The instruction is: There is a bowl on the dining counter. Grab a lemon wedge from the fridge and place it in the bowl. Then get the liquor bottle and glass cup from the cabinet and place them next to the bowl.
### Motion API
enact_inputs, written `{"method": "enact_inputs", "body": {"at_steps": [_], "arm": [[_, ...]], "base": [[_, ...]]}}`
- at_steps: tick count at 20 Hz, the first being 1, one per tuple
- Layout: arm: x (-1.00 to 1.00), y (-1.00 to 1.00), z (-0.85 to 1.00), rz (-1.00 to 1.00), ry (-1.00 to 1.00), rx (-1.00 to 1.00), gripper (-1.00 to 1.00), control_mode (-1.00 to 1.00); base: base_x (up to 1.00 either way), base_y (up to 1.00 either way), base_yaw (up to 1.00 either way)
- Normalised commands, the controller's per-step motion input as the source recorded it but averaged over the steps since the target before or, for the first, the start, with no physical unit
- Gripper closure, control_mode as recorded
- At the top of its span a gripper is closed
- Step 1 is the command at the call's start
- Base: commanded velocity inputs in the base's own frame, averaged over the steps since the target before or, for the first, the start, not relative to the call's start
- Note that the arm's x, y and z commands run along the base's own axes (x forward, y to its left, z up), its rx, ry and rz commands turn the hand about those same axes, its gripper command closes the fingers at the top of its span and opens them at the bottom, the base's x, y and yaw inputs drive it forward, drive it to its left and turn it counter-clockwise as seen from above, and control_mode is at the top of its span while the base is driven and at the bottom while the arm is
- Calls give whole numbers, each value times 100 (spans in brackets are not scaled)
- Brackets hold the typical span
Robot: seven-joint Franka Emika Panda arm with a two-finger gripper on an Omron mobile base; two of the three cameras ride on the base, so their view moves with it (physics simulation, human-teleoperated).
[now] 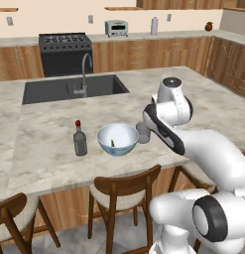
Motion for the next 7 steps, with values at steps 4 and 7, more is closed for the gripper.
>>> {"method": "enact_inputs", "body": {"at_steps": [4, 7], "arm": [[-100, 52, 9, 0, 0, 0, -100, -100], [-93, 63, 7, 0, 0, 0, -100, -100]], "base": [[0, 0, 0], [0, 0, 0]]}}
